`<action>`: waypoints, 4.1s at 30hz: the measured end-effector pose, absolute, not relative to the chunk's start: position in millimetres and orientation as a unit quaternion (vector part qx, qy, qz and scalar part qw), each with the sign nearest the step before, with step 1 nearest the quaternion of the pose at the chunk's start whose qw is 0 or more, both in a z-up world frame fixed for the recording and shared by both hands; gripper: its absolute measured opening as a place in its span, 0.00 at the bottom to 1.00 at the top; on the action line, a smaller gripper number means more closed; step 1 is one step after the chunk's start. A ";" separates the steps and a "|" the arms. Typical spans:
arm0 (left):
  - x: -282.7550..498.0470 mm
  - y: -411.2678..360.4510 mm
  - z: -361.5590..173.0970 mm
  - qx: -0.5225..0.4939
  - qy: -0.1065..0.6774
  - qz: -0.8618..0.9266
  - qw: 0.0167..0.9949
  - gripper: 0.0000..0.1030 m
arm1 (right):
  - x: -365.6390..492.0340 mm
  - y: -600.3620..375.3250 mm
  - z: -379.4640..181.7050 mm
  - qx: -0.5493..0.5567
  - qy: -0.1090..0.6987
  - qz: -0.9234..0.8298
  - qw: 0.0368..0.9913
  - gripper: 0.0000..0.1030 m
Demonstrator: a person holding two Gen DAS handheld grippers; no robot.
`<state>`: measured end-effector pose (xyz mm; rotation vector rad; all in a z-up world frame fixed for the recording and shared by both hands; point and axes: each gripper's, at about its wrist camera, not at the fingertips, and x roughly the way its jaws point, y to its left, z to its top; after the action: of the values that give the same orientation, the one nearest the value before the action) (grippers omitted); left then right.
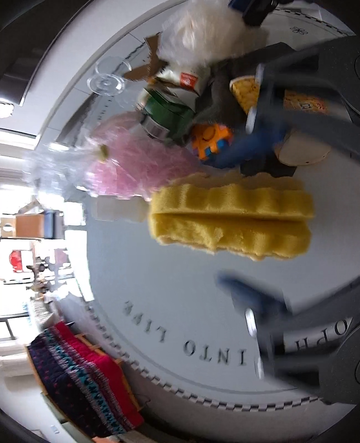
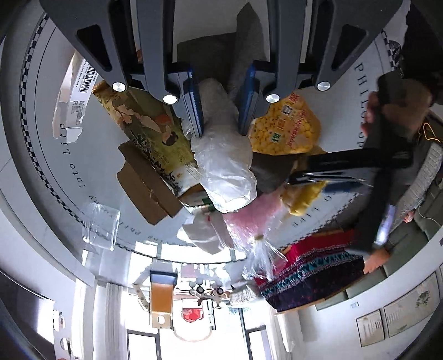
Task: Collect trash
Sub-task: 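Grasp the yellow sponge with the left tool while the right tool grasps the clear plastic bag, then carry both items to the black bin and open both tools to drop them, then grasp the yellow corn cup with the left tool while the right tool grasps the grey felt mat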
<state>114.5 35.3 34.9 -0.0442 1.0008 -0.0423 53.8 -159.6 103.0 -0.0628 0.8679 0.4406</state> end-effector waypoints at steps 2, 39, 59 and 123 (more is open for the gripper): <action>110.9 40.2 33.3 -0.037 0.471 -0.019 0.881 0.50 | 49.0 -158.7 106.5 -0.029 0.413 0.217 0.884 0.27; -258.3 293.8 33.1 -0.168 0.413 0.257 0.858 0.51 | -145.4 155.9 110.0 -0.100 0.418 0.525 0.734 0.27; -310.0 350.7 5.7 -0.225 0.416 0.356 0.806 0.94 | -164.1 226.5 84.2 -0.108 0.439 0.564 0.691 0.70; 22.2 28.9 51.1 -0.115 0.407 -0.105 0.900 0.28 | 42.5 -141.9 43.6 -0.014 0.489 0.221 0.844 0.51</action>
<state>22.2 28.9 51.1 -0.2389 0.8431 -0.2176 42.5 -141.9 43.6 -0.0287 1.0322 0.4665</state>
